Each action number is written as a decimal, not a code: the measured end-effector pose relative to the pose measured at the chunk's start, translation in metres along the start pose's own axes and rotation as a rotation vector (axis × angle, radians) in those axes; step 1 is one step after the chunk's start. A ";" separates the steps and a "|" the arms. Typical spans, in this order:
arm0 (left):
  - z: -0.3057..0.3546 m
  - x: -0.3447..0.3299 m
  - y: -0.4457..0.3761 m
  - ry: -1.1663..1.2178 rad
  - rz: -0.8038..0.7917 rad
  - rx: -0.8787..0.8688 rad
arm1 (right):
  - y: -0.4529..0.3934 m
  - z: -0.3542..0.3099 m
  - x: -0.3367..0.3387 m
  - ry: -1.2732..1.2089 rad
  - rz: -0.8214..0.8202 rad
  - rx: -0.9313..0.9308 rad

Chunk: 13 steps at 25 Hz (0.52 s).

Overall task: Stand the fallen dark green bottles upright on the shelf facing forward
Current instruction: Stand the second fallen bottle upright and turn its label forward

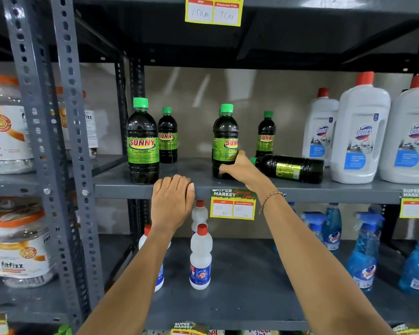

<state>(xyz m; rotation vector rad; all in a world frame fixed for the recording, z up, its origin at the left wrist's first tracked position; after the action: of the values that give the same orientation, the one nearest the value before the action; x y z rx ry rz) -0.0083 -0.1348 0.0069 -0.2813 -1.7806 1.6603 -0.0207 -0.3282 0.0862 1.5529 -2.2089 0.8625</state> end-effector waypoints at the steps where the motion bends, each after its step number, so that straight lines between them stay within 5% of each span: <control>1: 0.000 0.000 0.000 -0.002 0.001 0.002 | 0.000 0.000 0.000 0.025 0.003 0.003; 13: 0.000 -0.001 0.000 0.040 -0.002 0.012 | 0.006 -0.002 0.000 0.102 0.084 0.056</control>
<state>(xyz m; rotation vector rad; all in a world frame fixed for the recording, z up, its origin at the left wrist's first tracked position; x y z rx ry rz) -0.0079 -0.1353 0.0070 -0.3051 -1.7404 1.6527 -0.0264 -0.3252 0.0860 1.4161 -2.2080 1.0129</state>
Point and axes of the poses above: each hand's wrist, its own y-axis away from the middle knuckle, its own x-axis out of the back of the hand, z = x × y, the point moved 2 cm from there along -y, towards the middle knuckle, and after that the axes turned 9 degrees about y, right-handed, at the moved point
